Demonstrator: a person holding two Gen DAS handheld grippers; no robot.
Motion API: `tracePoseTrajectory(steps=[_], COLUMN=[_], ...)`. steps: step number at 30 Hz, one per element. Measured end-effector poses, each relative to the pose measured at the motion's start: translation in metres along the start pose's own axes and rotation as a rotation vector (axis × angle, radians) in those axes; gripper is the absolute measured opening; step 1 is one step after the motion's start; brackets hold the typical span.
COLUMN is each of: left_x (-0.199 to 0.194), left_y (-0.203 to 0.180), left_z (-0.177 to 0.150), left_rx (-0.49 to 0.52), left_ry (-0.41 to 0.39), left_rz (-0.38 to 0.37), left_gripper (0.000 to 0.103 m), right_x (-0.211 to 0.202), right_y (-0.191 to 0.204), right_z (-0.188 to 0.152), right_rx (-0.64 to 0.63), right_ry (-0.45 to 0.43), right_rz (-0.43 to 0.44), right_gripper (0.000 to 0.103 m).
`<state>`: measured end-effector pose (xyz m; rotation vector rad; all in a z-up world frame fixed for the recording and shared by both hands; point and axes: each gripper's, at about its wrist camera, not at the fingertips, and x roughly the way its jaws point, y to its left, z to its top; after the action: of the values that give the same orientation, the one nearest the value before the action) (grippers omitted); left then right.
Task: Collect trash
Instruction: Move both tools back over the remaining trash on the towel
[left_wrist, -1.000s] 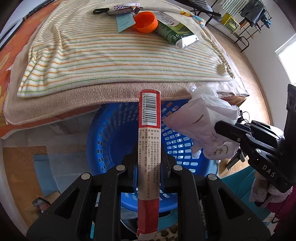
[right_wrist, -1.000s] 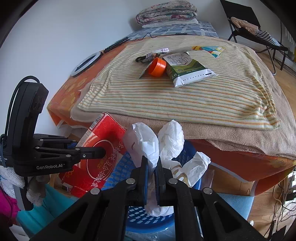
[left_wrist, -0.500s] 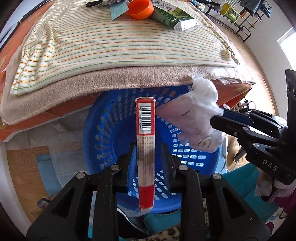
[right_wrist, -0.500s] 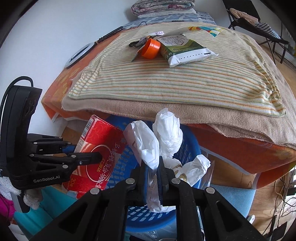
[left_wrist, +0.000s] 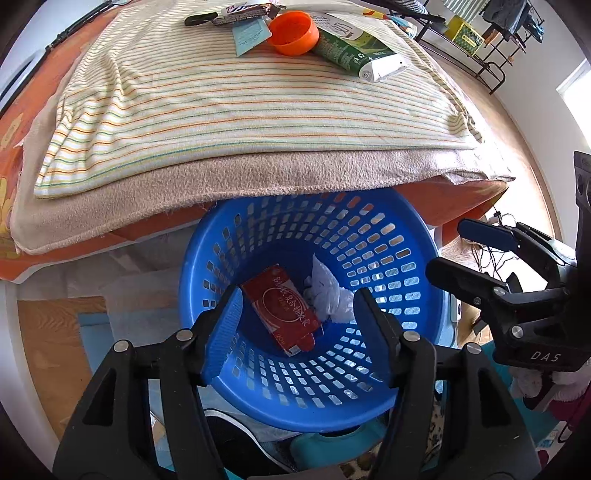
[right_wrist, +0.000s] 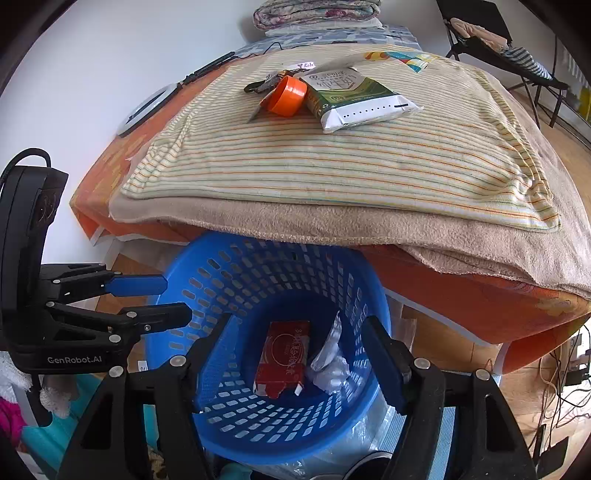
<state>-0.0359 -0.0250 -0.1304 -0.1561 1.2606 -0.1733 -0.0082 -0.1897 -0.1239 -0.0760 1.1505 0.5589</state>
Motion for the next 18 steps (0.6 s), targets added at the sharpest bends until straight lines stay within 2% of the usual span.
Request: tracePoseTrajectory(steps=[5,18], left_x=[-0.006,-0.025], left_y=[0.007,0.010], left_z=[0.004,0.029], left_rx=[-0.030,-0.042], left_ry=[-0.025,-0.083], left_rz=[-0.001,0.002], left_gripper=[0.069,0.069], right_x=[-0.004,-0.012], right_y=[-0.002,-0.007], right_z=[0.002,0.013], right_rx=[0.005,0.027], right_ry=[-0.018,-0.050], right_rz=[-0.018,-0.029], right_gripper=[0.086,0.092])
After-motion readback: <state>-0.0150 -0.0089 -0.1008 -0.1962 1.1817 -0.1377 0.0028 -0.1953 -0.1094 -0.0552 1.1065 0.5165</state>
